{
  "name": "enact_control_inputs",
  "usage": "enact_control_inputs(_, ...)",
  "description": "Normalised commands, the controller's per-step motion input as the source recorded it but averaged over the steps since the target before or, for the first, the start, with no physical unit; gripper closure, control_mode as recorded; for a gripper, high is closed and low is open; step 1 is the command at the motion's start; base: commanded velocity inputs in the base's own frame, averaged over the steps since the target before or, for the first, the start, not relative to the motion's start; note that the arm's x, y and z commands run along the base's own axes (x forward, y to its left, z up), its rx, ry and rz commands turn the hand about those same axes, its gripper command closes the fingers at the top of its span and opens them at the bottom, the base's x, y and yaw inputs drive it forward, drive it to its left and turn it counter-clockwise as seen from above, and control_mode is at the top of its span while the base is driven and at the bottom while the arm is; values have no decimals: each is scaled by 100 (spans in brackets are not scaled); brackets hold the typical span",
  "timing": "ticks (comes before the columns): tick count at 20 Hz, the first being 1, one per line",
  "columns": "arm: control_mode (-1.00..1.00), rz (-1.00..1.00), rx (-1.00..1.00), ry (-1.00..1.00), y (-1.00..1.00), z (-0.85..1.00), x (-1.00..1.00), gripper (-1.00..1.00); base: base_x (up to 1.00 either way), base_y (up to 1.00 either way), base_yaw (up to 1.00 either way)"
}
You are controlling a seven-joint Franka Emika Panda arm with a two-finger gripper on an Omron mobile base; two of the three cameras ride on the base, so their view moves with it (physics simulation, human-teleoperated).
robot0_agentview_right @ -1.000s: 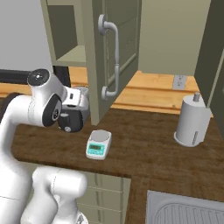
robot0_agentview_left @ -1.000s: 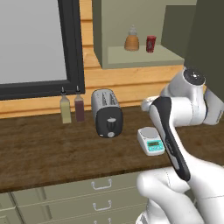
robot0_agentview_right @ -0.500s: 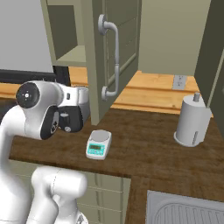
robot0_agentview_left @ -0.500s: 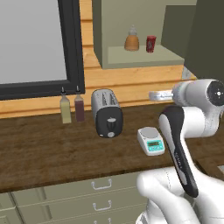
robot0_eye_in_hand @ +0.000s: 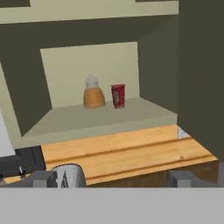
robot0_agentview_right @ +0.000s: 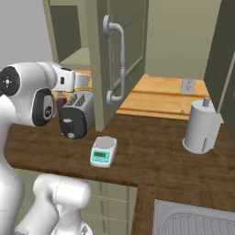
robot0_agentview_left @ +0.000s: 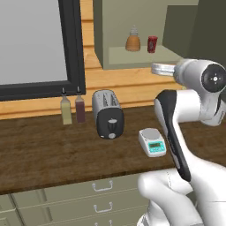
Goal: Pick the yogurt and place it on the digital scale for weighing, and close the cabinet.
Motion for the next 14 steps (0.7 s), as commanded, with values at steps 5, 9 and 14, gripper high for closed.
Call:
enact_control_inputs(5, -100, -5, -1, 36, -41, 97, -4, -100, 0, 0, 0)
enact_control_inputs(9, -100, 3, 0, 20, -27, 12, 0, -100, 0, 0, 0)
enact_control_inputs(14, -100, 23, 0, -1, -52, -17, 17, -100, 0, 0, 0)
